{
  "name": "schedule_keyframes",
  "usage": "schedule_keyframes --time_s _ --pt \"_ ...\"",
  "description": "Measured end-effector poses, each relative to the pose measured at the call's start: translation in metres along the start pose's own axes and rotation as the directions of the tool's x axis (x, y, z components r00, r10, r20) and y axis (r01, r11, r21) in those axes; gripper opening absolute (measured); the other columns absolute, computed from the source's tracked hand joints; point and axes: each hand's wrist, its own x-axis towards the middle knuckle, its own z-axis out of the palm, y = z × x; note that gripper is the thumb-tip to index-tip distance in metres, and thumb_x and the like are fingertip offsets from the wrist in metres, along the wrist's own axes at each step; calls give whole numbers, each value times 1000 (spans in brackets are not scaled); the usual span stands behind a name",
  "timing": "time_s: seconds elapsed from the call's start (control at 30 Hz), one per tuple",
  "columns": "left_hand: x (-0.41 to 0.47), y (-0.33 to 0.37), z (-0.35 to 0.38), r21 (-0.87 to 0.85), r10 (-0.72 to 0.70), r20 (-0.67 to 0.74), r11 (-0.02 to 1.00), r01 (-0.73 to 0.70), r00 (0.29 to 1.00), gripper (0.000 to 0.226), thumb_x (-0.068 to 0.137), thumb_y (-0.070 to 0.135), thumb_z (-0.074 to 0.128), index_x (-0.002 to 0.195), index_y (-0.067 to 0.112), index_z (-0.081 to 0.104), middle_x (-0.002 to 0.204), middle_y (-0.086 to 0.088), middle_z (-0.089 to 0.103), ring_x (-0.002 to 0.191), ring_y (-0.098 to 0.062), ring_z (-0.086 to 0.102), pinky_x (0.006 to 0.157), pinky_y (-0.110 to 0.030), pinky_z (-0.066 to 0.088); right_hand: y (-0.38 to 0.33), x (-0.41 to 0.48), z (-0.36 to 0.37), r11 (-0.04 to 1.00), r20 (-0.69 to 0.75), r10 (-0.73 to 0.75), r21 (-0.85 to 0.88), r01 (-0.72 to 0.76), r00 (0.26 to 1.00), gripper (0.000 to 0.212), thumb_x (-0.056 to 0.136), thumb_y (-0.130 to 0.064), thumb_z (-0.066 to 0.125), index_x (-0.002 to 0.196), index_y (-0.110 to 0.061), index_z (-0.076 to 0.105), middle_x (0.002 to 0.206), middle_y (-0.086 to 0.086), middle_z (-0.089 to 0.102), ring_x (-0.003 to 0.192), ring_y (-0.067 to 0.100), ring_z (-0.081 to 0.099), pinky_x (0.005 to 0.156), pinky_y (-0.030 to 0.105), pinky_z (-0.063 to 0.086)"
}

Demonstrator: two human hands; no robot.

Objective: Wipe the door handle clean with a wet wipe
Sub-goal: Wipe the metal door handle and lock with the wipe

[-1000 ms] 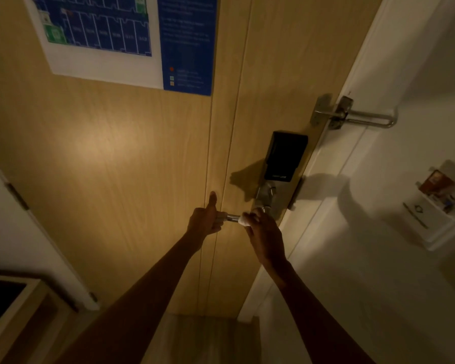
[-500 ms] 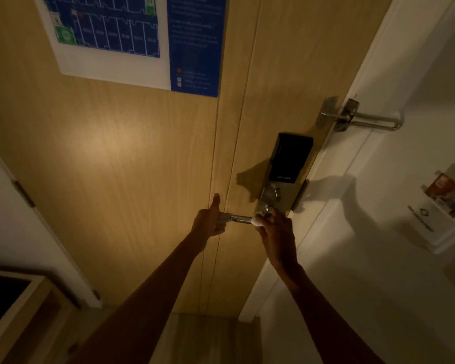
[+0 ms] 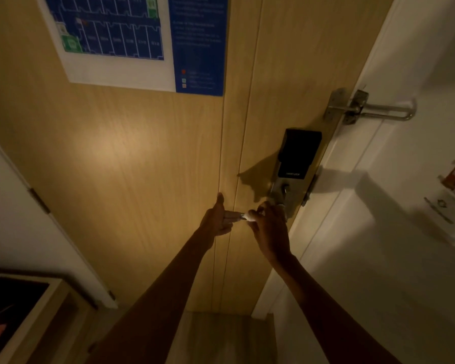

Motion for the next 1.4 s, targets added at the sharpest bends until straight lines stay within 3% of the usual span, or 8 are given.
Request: schedule_keyframes --time_s 0.3,0.47,0.57,0.67,0.8,0.93,1.23,1.4 --pt "2 7 -4 17 0 62 1000 -1 998 86 92 66 19 103 -1 72 104 -16 73 52 -12 55 53 -21 41 0 28 -19 986 283 -58 -131 99 957 30 91 -35 62 114 -17 67 122 7 60 114 23 55 94 36 42" --pt "8 -1 -7 -11 -6 93 1000 7 996 88 91 68 14 97 4 74 98 -9 76 72 -16 57 67 -25 43 6 43 -19 993 449 -33 -84 79 893 27 92 -39 60 99 -15 68 95 4 67 96 21 63 87 43 51" --pt "7 -2 -8 25 -15 99 1000 13 995 89 91 68 11 106 5 72 104 -7 72 99 -20 62 96 -34 47 7 49 -21 998 520 -17 -39 44 854 26 91 -38 62 94 -13 68 78 0 64 77 17 64 76 32 54" --pt "10 -5 -9 4 -17 108 1000 16 994 89 91 69 10 102 8 73 115 -9 71 111 -25 60 103 -37 45 8 45 -17 998 453 -11 -43 35 892 28 90 -40 62 94 -14 70 85 2 68 84 19 64 81 36 53" --pt "13 -7 -15 -2 -31 143 999 32 989 90 90 69 8 106 8 72 121 -11 68 120 -28 56 104 -37 43 6 13 1 995 174 5 -101 13 985 25 85 -33 70 106 -18 69 109 6 65 108 24 57 92 36 48" --pt "16 -7 -15 18 -12 158 1000 10 987 92 90 70 7 112 7 71 123 -11 67 122 -28 55 100 -36 44 1 -5 14 993 6 61 -105 -60 998 21 85 -27 71 104 -18 68 111 4 62 113 24 49 95 35 49" --pt "19 -8 -24 46 33 228 998 -44 973 89 91 68 8 113 8 70 125 -10 66 123 -29 53 107 -41 40 18 13 -6 998 182 -49 -27 55 982 34 88 -47 60 109 -22 67 105 2 64 100 18 59 92 35 47" --pt "19 -3 -21 81 35 205 995 -53 978 85 94 63 8 111 8 71 122 -10 68 119 -27 57 100 -36 45 14 25 -6 999 216 -49 9 48 975 26 91 -38 62 104 -17 71 100 4 69 94 20 64 90 39 48"
